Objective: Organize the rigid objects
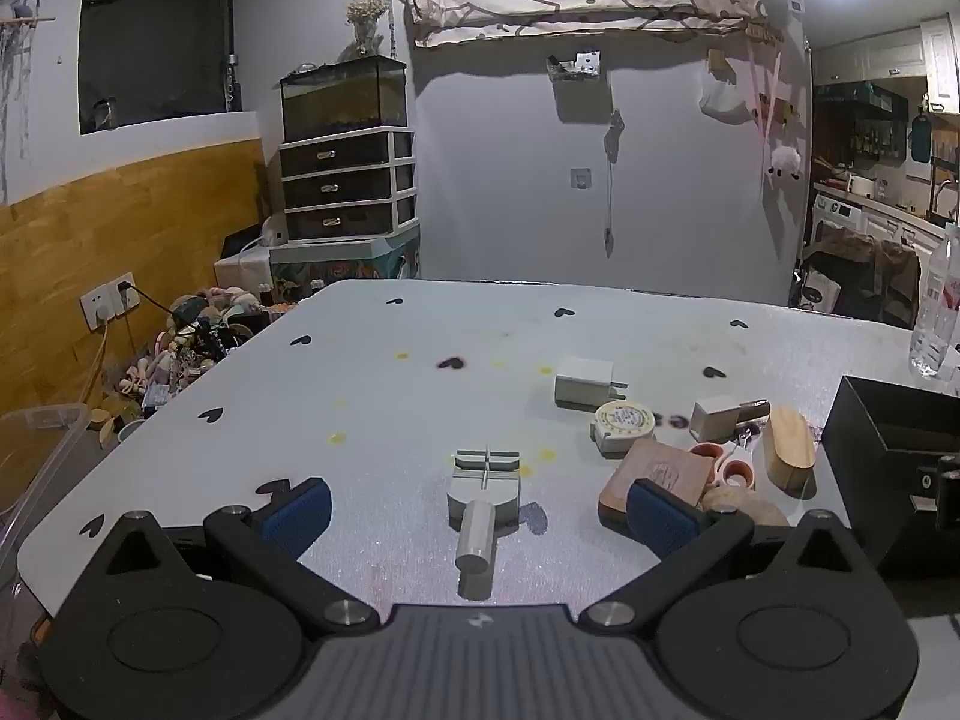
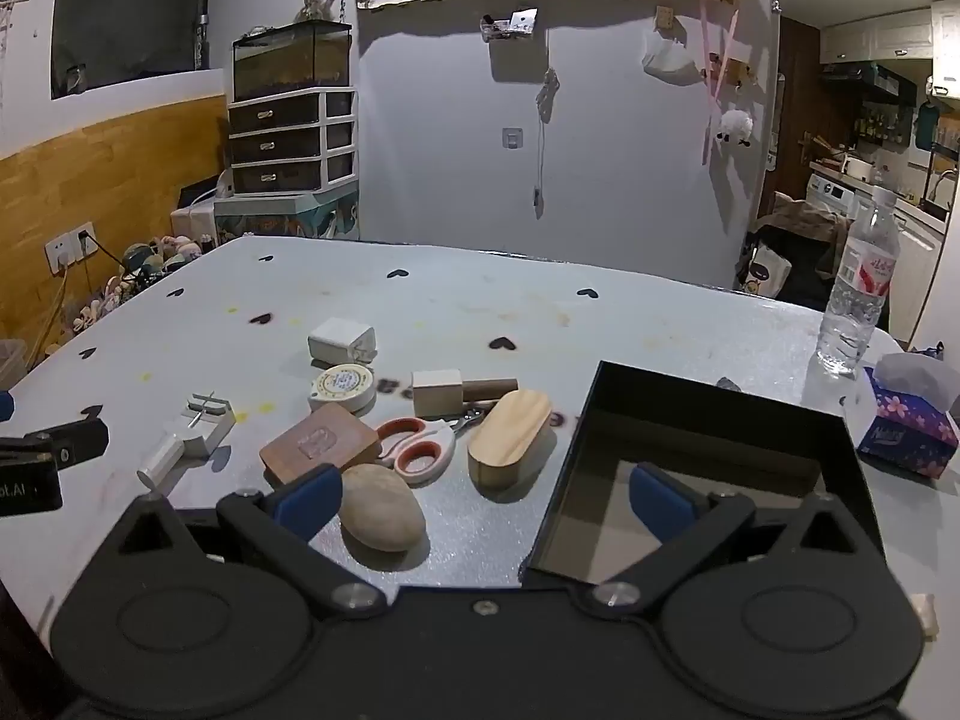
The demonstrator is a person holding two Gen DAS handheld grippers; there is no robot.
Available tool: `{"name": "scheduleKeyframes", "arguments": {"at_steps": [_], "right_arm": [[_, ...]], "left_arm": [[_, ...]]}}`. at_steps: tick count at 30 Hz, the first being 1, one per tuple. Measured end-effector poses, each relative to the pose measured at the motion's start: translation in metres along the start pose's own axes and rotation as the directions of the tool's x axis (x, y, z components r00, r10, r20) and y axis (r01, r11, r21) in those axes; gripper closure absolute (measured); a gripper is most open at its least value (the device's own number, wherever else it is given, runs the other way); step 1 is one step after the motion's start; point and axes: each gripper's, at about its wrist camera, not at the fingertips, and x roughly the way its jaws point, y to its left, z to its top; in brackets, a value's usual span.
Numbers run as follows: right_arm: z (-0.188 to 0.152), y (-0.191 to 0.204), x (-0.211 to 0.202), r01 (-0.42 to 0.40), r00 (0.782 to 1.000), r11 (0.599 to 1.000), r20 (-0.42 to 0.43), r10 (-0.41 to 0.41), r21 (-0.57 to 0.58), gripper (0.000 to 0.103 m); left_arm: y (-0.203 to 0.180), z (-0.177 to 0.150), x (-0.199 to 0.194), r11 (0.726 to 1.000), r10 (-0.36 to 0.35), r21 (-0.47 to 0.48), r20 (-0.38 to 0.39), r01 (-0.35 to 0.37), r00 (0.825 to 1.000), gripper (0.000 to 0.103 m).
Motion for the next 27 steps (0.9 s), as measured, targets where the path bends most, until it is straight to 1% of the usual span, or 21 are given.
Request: {"name": "scheduleKeyframes", "arguments": {"at_steps": [27], "right_arm": [[0.006,0.001,-0.013,0.007,1.000,1.000,0.015,-0.007,0.002,0.000]], "left_arm": [[0.004,0.003,-0.006,1.000,-0.002,-0.010,0.014,0.002,1.000,0.000]]}}
